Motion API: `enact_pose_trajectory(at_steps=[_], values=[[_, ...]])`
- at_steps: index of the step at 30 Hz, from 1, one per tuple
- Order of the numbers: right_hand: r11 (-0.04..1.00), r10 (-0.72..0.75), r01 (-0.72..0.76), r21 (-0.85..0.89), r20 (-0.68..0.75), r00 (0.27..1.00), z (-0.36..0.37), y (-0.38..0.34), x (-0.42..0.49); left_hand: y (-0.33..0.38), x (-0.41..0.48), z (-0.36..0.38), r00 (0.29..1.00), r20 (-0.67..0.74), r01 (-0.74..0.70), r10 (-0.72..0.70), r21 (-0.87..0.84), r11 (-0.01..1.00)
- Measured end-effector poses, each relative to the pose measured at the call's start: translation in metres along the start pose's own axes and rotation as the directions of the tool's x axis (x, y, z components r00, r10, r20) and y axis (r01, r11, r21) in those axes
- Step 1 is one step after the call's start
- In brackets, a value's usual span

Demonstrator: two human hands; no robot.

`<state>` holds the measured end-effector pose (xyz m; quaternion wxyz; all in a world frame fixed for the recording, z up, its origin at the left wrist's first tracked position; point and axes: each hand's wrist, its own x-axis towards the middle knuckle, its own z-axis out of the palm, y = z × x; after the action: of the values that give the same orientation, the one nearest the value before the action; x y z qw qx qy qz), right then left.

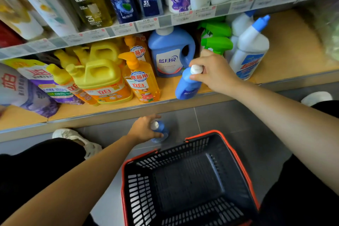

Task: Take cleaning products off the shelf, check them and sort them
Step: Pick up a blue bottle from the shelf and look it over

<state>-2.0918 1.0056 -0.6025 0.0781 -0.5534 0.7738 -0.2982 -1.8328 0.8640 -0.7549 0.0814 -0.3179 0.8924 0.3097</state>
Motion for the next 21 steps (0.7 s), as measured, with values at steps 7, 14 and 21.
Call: enact_pose_trajectory(at_steps=[7,14,21], values=[[0.955,0.079,-0.077,0.288,0.004,0.997,-0.019,-0.012,-0.036,0.08,-0.014,-0.045,0.962,-0.207,-0.229,0.178,-0.26,0.938],[0.726,0.092,-0.106,0.68,0.057,0.994,-0.031,-0.026,-0.062,0.126,-0.051,-0.077,0.915,-0.154,-0.399,0.373,-0.198,0.896],[0.753,-0.052,-0.068,0.655,0.163,0.985,-0.051,-0.027,-0.06,0.123,-0.065,-0.092,0.953,0.123,-0.121,0.277,-0.684,0.719]])
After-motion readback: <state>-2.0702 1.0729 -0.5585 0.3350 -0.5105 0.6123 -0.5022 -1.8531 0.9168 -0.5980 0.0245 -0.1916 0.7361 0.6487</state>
